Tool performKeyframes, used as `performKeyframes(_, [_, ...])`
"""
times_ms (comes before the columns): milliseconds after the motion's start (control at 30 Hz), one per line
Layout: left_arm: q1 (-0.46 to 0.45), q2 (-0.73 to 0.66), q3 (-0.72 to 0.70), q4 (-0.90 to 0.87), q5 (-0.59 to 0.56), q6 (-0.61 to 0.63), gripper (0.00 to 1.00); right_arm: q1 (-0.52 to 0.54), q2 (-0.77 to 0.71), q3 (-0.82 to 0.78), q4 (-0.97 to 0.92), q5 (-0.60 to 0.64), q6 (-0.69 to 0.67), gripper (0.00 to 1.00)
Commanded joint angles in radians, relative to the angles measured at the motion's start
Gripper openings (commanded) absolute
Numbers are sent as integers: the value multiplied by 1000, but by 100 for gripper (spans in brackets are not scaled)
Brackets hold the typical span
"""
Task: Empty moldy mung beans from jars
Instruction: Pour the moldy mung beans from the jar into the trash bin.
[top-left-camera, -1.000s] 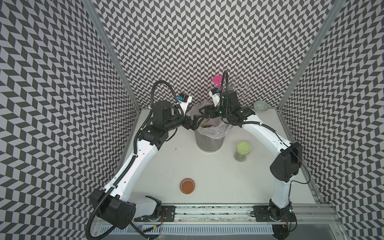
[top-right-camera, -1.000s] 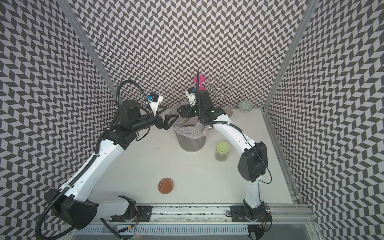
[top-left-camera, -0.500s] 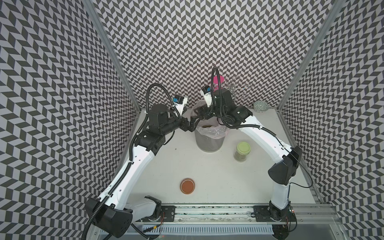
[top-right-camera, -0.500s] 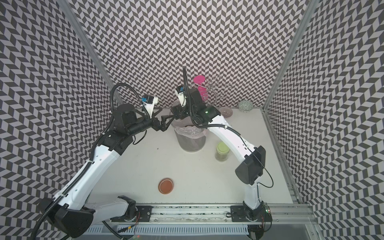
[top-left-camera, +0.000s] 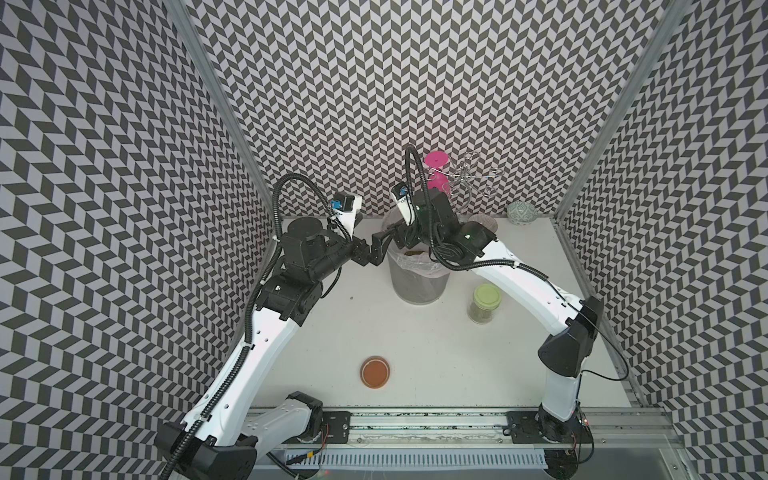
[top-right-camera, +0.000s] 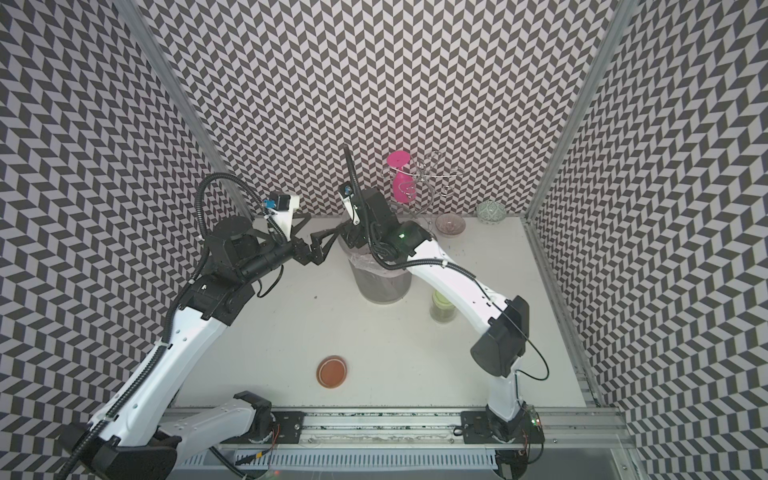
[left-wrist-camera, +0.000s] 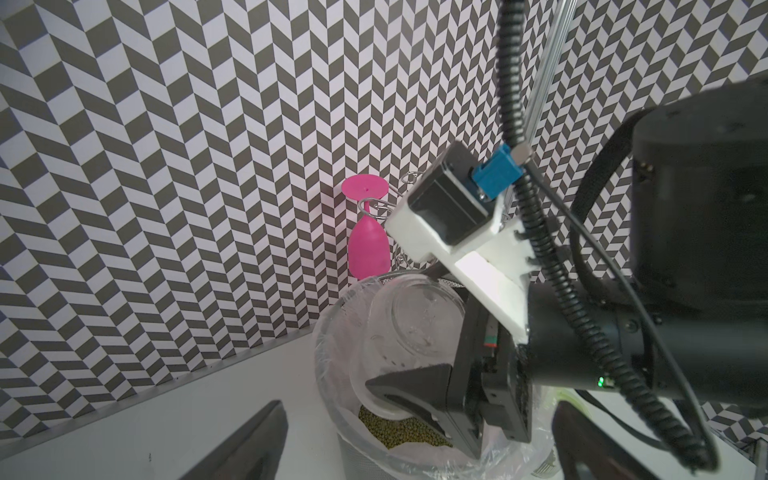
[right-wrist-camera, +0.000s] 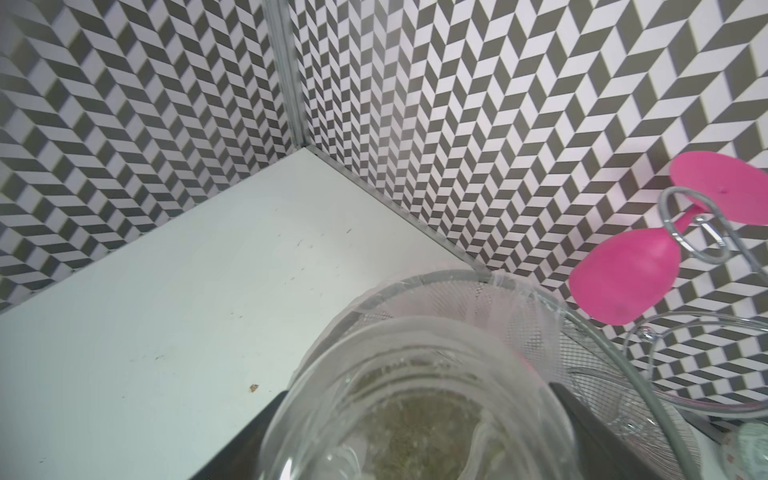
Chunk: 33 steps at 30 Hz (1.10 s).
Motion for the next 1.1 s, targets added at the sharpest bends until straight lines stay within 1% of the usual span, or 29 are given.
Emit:
performKeyframes(0, [6, -14, -9, 17, -6, -14, 100, 7, 57, 131, 7, 113, -39, 68])
performKeyframes(67, [6, -15, -7, 18, -6, -16, 99, 9, 94, 168, -32, 146, -41, 68])
performKeyframes(200, [6, -20, -14, 16, -6, -15, 100, 22, 81, 133, 3, 185, -53, 68])
performKeyframes(300, [7, -22, -21, 15, -1, -15, 100, 30, 98, 158, -17, 211, -66, 69])
performKeyframes(400, [7, -25, -27, 17, 5, -23, 100, 25, 124, 182, -63, 180, -50, 71])
performKeyframes(567, [6, -25, -35, 21, 21, -30, 99, -8, 164, 222, -141, 53, 14, 71])
performKeyframes(833, [6, -24, -53, 21, 34, -26, 99, -74, 213, 250, -236, -85, 94, 71])
performKeyframes(1067, [6, -9, -53, 26, 54, -30, 99, -76, 231, 247, -291, -55, 111, 71])
